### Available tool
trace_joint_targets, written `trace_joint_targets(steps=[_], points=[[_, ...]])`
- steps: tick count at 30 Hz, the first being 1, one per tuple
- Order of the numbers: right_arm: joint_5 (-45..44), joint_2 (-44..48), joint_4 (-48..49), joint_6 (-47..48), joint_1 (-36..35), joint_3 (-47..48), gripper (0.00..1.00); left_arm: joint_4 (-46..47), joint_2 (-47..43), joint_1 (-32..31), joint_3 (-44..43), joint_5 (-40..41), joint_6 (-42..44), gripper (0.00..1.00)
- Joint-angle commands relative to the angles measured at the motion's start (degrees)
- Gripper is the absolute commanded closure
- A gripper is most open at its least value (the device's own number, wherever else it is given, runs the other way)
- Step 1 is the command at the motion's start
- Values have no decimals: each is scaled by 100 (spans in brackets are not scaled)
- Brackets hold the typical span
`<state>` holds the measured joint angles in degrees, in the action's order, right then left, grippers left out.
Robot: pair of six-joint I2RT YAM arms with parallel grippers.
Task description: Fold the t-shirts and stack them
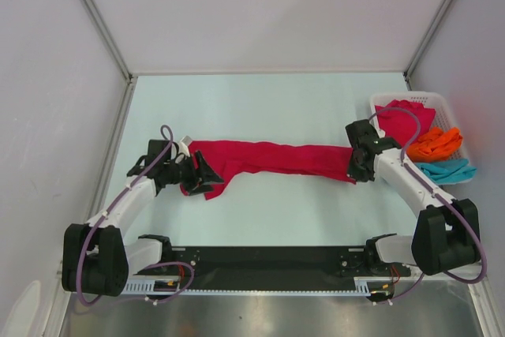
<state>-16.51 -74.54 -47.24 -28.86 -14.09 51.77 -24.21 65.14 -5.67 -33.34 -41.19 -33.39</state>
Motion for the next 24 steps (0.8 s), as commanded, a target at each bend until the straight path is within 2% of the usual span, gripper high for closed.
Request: trace_joint_targets(steps=[1, 5, 6, 13, 16, 20, 21, 24], points=[[-186, 256, -277, -190, -112, -35, 77, 21, -72, -13, -278, -197, 131, 37], [-81, 54, -207, -260, -129, 26, 73, 13, -63, -13, -331, -214, 139, 37], [-37, -24, -171, -286, -147, 52, 66, -14, -55, -13, -331, -197, 148, 37], [16, -236, -83, -322, -349, 263, 64, -93, -11, -4, -374, 155, 183, 37], [60, -201, -66, -287, -393, 395, 64, -398, 182, 13, -786, 864, 315, 37], [139, -113, 4, -181, -402, 659, 63, -927, 586, 57, -2006, 1805, 578, 35], [200, -113, 92, -146, -402, 694, 63, -980, 770, 66, -2183, 2382, 666, 33], [350, -201, 215, -50, -402, 835, 63, -1297, 1227, 110, -2764, 3043, 807, 23]])
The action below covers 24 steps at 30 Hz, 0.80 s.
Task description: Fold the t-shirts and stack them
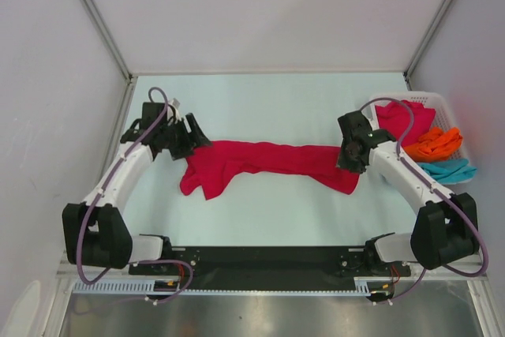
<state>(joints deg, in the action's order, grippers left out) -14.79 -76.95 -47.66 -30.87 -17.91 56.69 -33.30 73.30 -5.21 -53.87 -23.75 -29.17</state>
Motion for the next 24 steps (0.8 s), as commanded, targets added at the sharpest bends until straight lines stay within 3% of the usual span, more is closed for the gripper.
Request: trace_joint_targets(steps=[1, 4, 8, 14, 24], points=[[221, 13, 266, 204, -19, 387, 63, -475, 509, 73, -809, 1555, 412, 23], [389, -40, 319, 292, -28, 510, 63, -650, 835, 73, -1047, 2531, 491, 19], [485, -31, 380, 546, -11, 624, 62, -643, 1134, 99, -925, 2761, 404, 15], [731, -154, 503, 697, 16, 721, 62, -20, 1266, 64, -13, 1867, -70, 14], [1022, -417, 863, 653, 42, 598, 62, 798, 976, -59, 1237, 1066, -484, 14]])
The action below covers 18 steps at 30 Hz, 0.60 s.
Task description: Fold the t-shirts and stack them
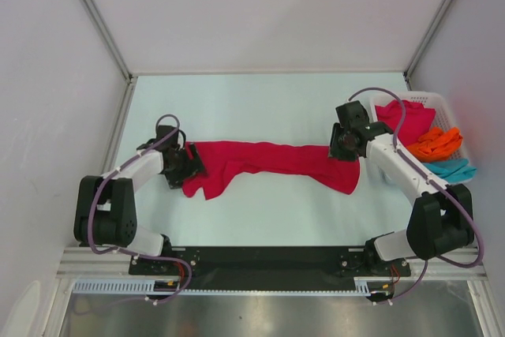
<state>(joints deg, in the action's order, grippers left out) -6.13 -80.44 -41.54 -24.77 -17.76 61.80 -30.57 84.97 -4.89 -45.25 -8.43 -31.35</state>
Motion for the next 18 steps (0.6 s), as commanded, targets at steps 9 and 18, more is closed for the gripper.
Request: trace_joint_targets(steps=[9, 18], points=[[165, -226, 278, -10, 18, 183, 63, 755, 344, -92, 71, -784, -398, 100], [68, -270, 23, 60, 9, 421, 63, 61, 1126, 654, -1898, -485, -222, 100]])
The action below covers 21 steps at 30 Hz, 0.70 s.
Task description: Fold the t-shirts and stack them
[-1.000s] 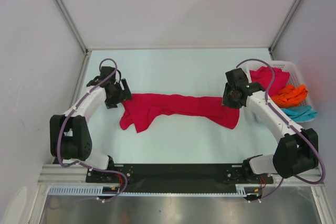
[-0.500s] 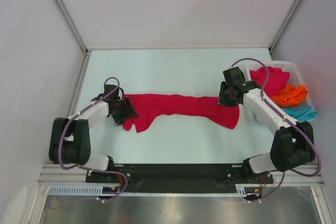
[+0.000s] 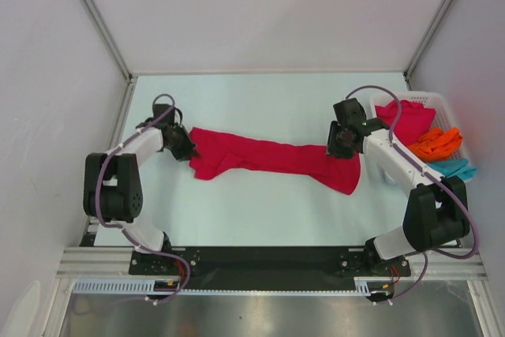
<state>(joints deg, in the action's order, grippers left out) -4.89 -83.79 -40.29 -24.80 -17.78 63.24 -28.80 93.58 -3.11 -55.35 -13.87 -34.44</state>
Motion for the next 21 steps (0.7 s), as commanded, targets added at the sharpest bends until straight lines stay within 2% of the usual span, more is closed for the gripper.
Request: trace_joint_targets(steps=[1, 3, 9, 10, 13, 15, 17, 18, 19, 21], points=[[-65, 99, -119, 80, 20, 259, 63, -170, 336, 670, -1272, 68, 95, 100], [-83, 126, -163, 89, 20, 241, 63, -441, 616, 873, -1731, 95, 165, 100], [-65, 231, -260, 63, 20, 223, 63, -1224, 1714, 1489, -3901, 183, 270, 100], [-57, 240, -268, 63, 3, 224, 63, -1381, 1934, 1524, -4618, 165, 349, 100], [-74, 275, -295, 63, 11, 224, 63, -2050, 2892, 1542, -5894, -63, 499, 100], [-74, 293, -347, 54, 11, 232, 63, -2130, 3262, 1533, -6144, -116, 473, 100], [-91, 319, -383, 54, 3, 224, 63, -2121, 3455, 1559, -6277, -247, 447, 95], [-100, 328, -391, 54, 3, 215, 62, -2113, 3491, 1568, -6277, -318, 446, 89], [-118, 372, -409, 63, 3, 180, 62, -2113, 3535, 1586, -6242, -449, 438, 70], [-144, 390, -409, 71, 3, 145, 62, -2043, 3483, 1577, -6129, -520, 429, 44]])
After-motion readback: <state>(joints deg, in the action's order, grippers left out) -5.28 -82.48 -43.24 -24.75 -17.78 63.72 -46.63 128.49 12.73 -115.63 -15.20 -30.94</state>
